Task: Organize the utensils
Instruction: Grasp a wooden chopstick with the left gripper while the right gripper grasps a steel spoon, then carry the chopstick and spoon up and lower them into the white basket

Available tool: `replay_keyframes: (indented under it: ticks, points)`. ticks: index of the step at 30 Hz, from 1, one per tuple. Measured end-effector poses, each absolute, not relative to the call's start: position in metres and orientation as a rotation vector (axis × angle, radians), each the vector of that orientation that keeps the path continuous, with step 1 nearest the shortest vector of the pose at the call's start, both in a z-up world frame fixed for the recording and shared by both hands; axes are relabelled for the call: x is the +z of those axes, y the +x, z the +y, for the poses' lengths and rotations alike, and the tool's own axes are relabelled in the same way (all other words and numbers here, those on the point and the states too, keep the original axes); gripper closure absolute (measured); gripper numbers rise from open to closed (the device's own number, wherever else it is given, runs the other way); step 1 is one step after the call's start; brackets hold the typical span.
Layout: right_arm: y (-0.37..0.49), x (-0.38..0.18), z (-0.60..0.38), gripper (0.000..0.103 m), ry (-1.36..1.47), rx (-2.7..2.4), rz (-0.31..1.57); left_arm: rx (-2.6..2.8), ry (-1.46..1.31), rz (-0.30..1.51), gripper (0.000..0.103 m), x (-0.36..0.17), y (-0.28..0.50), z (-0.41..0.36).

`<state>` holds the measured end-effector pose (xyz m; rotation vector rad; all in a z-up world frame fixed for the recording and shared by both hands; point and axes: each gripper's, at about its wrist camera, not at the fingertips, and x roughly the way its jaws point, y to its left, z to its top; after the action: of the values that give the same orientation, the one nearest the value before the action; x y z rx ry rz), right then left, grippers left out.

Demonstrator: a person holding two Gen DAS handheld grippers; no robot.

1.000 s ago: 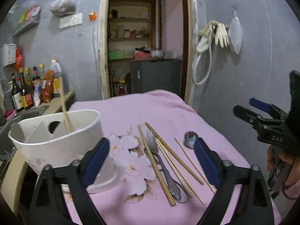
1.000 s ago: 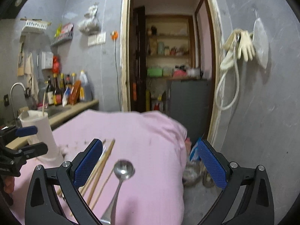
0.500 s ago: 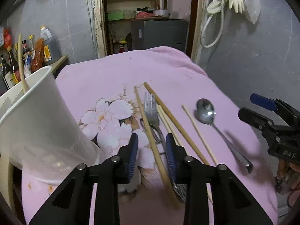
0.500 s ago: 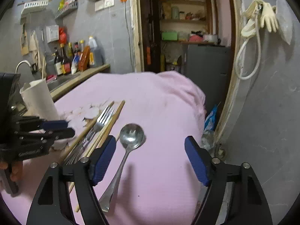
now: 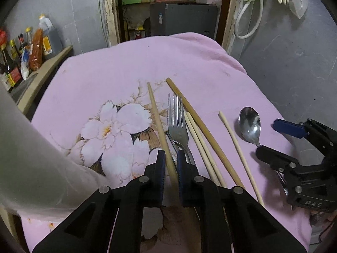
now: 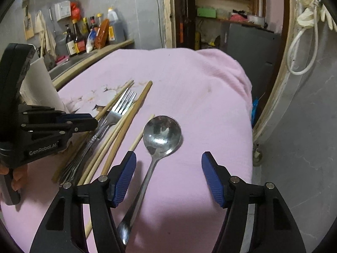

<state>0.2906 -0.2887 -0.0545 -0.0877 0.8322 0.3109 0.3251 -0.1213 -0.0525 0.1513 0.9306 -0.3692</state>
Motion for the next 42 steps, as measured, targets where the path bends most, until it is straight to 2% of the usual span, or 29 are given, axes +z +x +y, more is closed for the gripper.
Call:
replay_keyframes:
  ticks: [10, 13, 16, 25, 28, 42]
  points:
    - [0.315, -0.061, -0.273, 0.040, -0.138, 0.296, 0.886, -0.369, 0.108, 0.966, 0.094, -0.054, 0.337, -0.119]
    - [0.317, -0.061, -0.272, 0.045, -0.136, 0.294, 0.888, -0.368, 0.093, 0.979, 0.095, -0.053, 0.338, -0.119]
    - [0.318, -0.060, -0.272, 0.061, -0.123, 0.302, 0.884, -0.362, 0.070, 0.987, 0.096, -0.053, 0.336, -0.118]
    - [0.308, -0.054, -0.272, 0.063, -0.119, 0.297, 0.833, -0.372, 0.045, 0.932, 0.099, -0.043, 0.313, -0.114]
    - [0.295, -0.046, -0.274, 0.063, -0.115, 0.294, 0.767, -0.387, 0.002, 0.900, 0.099, -0.034, 0.301, -0.105]
    - [0.227, 0.000, -0.253, 0.063, -0.229, 0.175, 0.304, -0.380, -0.118, 0.475, 0.099, 0.025, 0.244, -0.069]
